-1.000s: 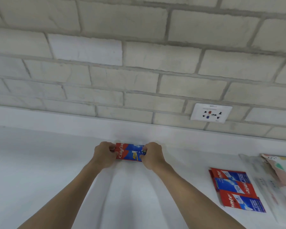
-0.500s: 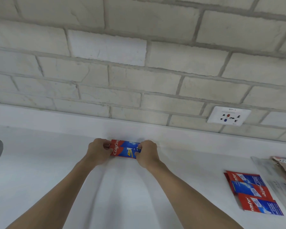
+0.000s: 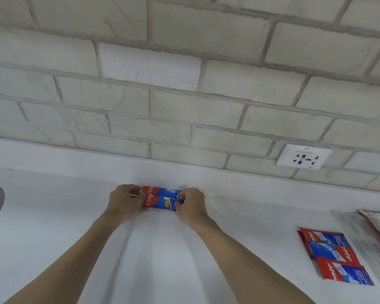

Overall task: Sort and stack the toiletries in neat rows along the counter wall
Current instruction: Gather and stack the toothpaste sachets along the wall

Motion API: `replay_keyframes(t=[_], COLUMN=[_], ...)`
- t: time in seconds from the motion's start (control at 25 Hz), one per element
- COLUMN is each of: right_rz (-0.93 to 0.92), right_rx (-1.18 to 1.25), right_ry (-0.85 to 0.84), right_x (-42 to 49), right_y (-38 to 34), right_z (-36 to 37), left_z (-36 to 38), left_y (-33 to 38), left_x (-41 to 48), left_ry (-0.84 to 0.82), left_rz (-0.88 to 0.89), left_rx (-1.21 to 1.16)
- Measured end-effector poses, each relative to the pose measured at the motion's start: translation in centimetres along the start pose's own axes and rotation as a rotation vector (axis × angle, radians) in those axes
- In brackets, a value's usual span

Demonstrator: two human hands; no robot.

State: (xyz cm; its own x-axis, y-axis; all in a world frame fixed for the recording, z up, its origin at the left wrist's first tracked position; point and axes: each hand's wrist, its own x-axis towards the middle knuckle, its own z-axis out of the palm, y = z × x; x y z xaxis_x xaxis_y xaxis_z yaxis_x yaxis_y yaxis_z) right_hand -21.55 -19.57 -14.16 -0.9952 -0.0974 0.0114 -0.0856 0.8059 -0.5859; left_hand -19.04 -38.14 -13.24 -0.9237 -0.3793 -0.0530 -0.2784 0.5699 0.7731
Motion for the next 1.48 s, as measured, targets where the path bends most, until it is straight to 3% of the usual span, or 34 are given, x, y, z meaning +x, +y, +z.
replay_keyframes(t=[0.36, 0.76, 1.08, 1.28, 1.48], right_rz=[-0.089, -0.077, 0.012, 0.095, 0.186], right_rx=[0.222, 0.183, 0.152, 0.199, 0.243], right_ry=[0.043, 0.103, 0.101, 0.142, 0.201], right_x=[-6.0, -16.9, -21.5, -22.7, -22.6], right_y=[1.7, 8.6, 15.1, 19.1, 23.3], right_z=[-3.3, -11.3, -17.1, -19.8, -23.1], left_z=[1.0, 5.7, 9.3, 12.8, 17.8], left_y=[1.8, 6.6, 11.2, 14.0, 15.9], left_x=[-5.6, -17.5, -23.7, -25.6, -26.5], left_ry=[0.114, -0.048, -0.194, -0.280, -0.314], left_rz=[0.160, 0.440, 0.580, 0.573, 0.414], left_rx=[-0.106, -0.036, 0.204, 0.200, 0.032])
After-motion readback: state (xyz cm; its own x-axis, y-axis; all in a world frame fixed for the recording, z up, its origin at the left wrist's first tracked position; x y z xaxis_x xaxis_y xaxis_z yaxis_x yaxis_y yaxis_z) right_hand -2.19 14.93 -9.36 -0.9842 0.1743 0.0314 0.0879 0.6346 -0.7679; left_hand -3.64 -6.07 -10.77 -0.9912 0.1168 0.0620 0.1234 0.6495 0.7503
